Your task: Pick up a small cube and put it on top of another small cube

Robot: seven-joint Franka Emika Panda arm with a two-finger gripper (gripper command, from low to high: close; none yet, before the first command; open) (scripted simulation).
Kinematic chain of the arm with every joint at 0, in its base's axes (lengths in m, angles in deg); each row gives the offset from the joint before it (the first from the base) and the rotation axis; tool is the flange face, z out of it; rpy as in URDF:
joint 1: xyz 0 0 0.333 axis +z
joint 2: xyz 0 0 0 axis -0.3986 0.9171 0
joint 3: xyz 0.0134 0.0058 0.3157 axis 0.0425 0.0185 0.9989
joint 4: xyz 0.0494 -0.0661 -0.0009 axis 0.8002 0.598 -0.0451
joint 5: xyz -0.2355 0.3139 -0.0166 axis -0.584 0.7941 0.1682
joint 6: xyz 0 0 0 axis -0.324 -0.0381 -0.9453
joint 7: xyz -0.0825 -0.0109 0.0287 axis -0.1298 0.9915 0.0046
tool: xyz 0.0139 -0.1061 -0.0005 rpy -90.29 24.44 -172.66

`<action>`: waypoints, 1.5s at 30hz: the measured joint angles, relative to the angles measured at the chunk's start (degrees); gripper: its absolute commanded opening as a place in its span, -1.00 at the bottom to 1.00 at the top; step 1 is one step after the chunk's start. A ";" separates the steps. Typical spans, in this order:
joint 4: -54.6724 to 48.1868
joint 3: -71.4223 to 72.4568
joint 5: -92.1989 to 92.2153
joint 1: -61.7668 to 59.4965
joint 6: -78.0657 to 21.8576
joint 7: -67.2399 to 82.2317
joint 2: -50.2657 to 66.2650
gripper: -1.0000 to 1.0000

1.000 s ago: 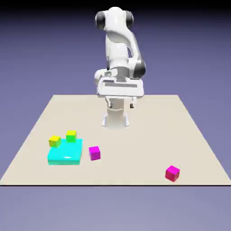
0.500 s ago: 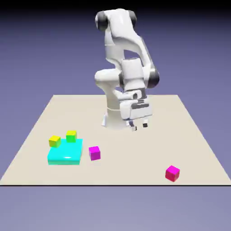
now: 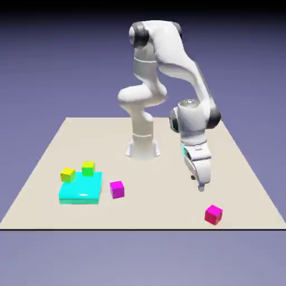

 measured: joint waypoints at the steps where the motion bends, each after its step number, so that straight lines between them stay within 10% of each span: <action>1: -0.84 -0.24 0.38 0.79 -0.63 2.49 1.23 0.00; 17: -11.18 0.34 7.38 7.11 -0.55 30.31 22.09 0.00; 18: -11.30 0.55 7.60 6.98 -0.09 30.47 22.67 -1.00; 45: 20.31 -34.60 -28.60 -20.48 -15.62 26.08 -29.23 -1.00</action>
